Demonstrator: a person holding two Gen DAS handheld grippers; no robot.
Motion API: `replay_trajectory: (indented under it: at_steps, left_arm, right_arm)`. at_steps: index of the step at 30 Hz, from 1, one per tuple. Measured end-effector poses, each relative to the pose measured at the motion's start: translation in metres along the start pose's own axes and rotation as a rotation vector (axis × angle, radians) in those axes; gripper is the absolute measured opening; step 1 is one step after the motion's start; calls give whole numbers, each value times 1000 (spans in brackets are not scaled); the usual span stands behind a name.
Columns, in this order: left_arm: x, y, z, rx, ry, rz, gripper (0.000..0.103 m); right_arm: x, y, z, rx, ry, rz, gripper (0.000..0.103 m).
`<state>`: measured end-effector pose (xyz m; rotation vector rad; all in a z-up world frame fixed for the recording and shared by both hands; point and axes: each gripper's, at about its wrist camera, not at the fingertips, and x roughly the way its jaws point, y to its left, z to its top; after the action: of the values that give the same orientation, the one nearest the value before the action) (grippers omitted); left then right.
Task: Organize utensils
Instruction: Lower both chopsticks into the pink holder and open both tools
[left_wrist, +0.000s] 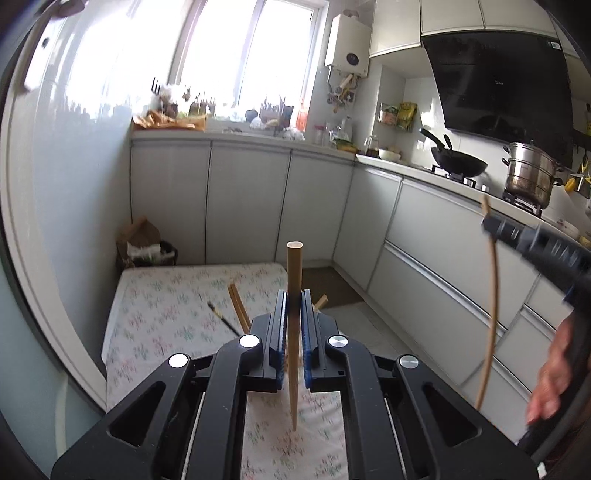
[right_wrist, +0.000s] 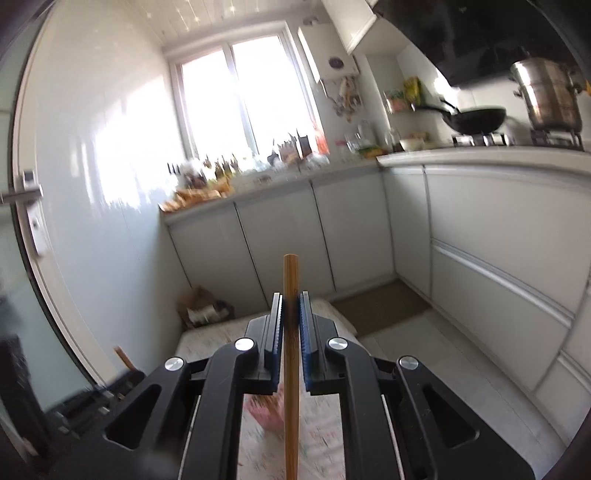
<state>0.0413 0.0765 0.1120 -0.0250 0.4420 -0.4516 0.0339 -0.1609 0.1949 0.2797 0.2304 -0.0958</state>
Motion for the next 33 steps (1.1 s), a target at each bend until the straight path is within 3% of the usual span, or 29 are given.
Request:
replay_trajectory:
  at_steps: [3, 8, 15, 21, 27, 31, 33]
  left_arm:
    - [16, 1, 18, 11, -23, 18, 7]
    - [50, 10, 30, 12, -28, 49, 7]
    - [107, 30, 27, -5, -16, 66, 7]
    - [129, 36, 27, -2, -21, 56, 7]
    - [151, 35, 6, 26, 39, 62, 7]
    - [174, 39, -12, 16, 194, 18, 13]
    - [164, 44, -15, 11, 157, 50, 15]
  right_arm:
    - [13, 11, 22, -4, -42, 47, 9]
    - [58, 24, 37, -17, -25, 100, 9]
    - [140, 27, 28, 1, 22, 173, 9]
    - [172, 26, 14, 7, 18, 203, 9]
    - [193, 23, -6, 16, 35, 215, 9]
    - [208, 22, -13, 37, 58, 200, 9]
    - [210, 21, -15, 40, 58, 195, 9]
